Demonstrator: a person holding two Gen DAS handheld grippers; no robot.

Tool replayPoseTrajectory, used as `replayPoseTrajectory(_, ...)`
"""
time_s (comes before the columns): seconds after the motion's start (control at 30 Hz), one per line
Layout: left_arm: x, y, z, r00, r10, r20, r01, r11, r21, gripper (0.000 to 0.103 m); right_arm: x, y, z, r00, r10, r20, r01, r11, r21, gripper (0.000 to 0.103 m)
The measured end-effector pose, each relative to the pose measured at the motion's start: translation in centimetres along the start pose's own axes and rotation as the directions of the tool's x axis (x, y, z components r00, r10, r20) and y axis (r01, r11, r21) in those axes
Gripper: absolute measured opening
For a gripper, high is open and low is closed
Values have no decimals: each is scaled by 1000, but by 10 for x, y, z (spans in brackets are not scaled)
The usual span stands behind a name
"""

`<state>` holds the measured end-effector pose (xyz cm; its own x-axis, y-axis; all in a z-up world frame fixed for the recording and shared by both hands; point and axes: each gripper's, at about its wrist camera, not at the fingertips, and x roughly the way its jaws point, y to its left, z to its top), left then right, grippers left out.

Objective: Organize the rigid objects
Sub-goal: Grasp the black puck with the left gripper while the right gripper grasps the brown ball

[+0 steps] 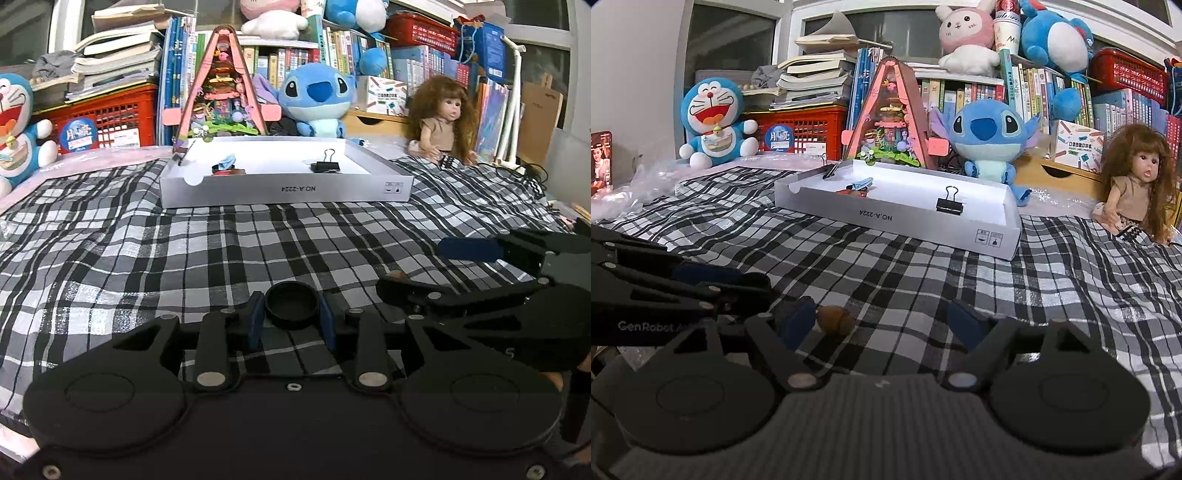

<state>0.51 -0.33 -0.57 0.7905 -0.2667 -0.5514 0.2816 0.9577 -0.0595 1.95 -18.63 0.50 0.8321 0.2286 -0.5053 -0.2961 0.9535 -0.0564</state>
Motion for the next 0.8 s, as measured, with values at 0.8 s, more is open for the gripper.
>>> replayPoseTrajectory(0.8,3,-7,-3,998,58,31,-58,998,-5,30,3,9,-4,999,37,-9,-37,997,64,44)
